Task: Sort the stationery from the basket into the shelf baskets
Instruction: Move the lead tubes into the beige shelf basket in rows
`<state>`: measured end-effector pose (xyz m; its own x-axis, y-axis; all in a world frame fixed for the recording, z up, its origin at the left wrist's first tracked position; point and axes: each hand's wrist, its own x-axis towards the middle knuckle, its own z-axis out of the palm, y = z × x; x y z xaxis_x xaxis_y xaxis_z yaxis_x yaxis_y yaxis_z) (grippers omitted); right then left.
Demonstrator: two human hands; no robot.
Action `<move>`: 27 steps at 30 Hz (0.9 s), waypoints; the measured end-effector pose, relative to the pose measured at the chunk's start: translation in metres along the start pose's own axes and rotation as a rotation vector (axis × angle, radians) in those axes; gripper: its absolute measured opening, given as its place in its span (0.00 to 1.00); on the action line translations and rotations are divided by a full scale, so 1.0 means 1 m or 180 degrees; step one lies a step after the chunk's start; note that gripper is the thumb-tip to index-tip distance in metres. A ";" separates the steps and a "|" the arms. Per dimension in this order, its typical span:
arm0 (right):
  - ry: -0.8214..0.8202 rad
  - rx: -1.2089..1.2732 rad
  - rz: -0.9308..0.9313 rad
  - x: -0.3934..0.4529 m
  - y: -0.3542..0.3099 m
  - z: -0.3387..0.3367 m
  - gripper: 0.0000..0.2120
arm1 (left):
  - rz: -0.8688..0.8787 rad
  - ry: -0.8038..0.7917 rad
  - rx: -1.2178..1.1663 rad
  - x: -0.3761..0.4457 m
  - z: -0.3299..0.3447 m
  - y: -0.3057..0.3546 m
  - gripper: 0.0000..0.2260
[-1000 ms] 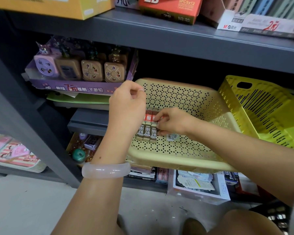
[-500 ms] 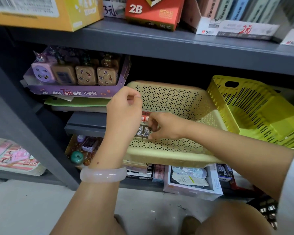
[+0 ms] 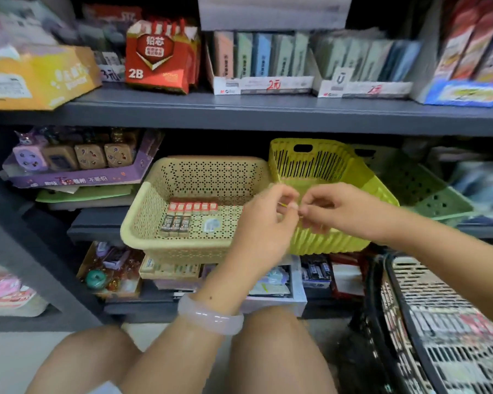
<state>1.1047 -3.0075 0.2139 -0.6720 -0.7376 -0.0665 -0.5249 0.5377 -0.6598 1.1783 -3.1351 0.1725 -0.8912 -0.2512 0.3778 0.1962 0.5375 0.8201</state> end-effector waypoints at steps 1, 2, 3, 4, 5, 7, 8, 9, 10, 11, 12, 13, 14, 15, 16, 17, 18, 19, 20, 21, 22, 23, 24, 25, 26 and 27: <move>0.0082 -0.0089 0.0171 -0.016 0.014 -0.006 0.08 | 0.0035 -0.0171 0.0034 -0.004 0.016 0.005 0.06; 0.0194 -0.0238 0.0349 -0.032 0.030 -0.011 0.08 | 0.0070 -0.0353 0.0057 -0.008 0.032 0.008 0.07; 0.0325 -0.0470 0.0523 -0.047 0.046 -0.013 0.09 | 0.0094 -0.0532 0.0081 -0.013 0.048 0.010 0.07; 0.0431 -0.0773 0.0723 -0.061 0.063 -0.014 0.08 | 0.0096 -0.0703 0.0105 -0.017 0.062 0.011 0.07; 0.0478 -0.1076 0.0969 -0.073 0.079 -0.014 0.07 | 0.0079 -0.0850 0.0110 -0.022 0.074 0.012 0.08; 0.0238 -0.1469 0.1472 -0.095 0.103 -0.008 0.09 | -0.0010 -0.1073 0.0055 -0.031 0.093 0.009 0.08; -0.0008 -0.1501 0.1641 -0.102 0.111 -0.003 0.10 | -0.0059 -0.1164 0.0047 -0.035 0.098 0.007 0.08; -0.0235 -0.1434 0.1744 -0.108 0.117 0.003 0.12 | -0.0095 -0.1243 0.0082 -0.038 0.102 0.005 0.08; -0.0379 -0.1301 0.1800 -0.112 0.119 0.009 0.13 | -0.0115 -0.1308 0.0140 -0.041 0.104 0.003 0.08; -0.0405 -0.1158 0.1823 -0.114 0.120 0.015 0.14 | -0.0129 -0.1348 0.0186 -0.043 0.105 0.001 0.08; -0.0331 -0.1053 0.1842 -0.114 0.120 0.020 0.14 | -0.0144 -0.1366 0.0205 -0.045 0.105 -0.001 0.08; -0.0214 -0.1001 0.1862 -0.113 0.120 0.023 0.14 | -0.0147 -0.1363 0.0214 -0.047 0.105 -0.003 0.08; -0.0131 -0.1001 0.1893 -0.110 0.118 0.025 0.14 | -0.0146 -0.1355 0.0227 -0.048 0.103 -0.003 0.08; -0.0113 -0.1018 0.1915 -0.108 0.116 0.026 0.14 | -0.0146 -0.1336 0.0242 -0.048 0.102 -0.004 0.08; -0.0139 -0.0999 0.1928 -0.105 0.113 0.027 0.14 | -0.0149 -0.1306 0.0249 -0.048 0.100 -0.004 0.08; -0.0166 -0.0919 0.1930 -0.102 0.110 0.029 0.14 | -0.0150 -0.1266 0.0246 -0.047 0.098 -0.004 0.08; -0.0164 -0.0802 0.1910 -0.098 0.108 0.030 0.14 | -0.0153 -0.1222 0.0245 -0.046 0.096 -0.003 0.08; -0.0149 -0.0694 0.1892 -0.095 0.105 0.033 0.14 | -0.0157 -0.1174 0.0256 -0.044 0.095 -0.003 0.08; -0.0149 -0.0534 0.1888 -0.091 0.102 0.036 0.14 | -0.0168 -0.1121 0.0269 -0.044 0.094 -0.002 0.08; -0.0162 -0.0269 0.1875 -0.088 0.100 0.040 0.13 | -0.0175 -0.1053 0.0276 -0.044 0.094 -0.001 0.08; -0.0197 0.0149 0.1866 -0.084 0.099 0.044 0.11 | -0.0172 -0.0987 0.0283 -0.045 0.093 0.000 0.08; -0.0228 0.0659 0.1857 -0.082 0.098 0.047 0.10 | -0.0148 -0.0918 0.0296 -0.046 0.093 0.002 0.08; -0.0253 0.1141 0.1808 -0.081 0.099 0.050 0.10 | -0.0121 -0.0856 0.0304 -0.047 0.093 0.003 0.08; -0.0320 0.1507 0.1706 -0.080 0.102 0.050 0.11 | -0.0094 -0.0792 0.0292 -0.047 0.094 0.005 0.07; -0.0448 0.1705 0.1570 -0.079 0.105 0.050 0.12 | -0.0108 -0.0734 0.0247 -0.048 0.096 0.006 0.08; -0.0600 0.1791 0.1390 -0.079 0.109 0.051 0.13 | -0.0175 -0.0686 0.0185 -0.048 0.099 0.007 0.08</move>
<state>1.1272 -2.9120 0.1091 -0.6307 -0.5892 -0.5051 0.1514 0.5450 -0.8247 1.1817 -3.0396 0.1175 -0.9679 -0.1070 0.2275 0.1265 0.5747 0.8085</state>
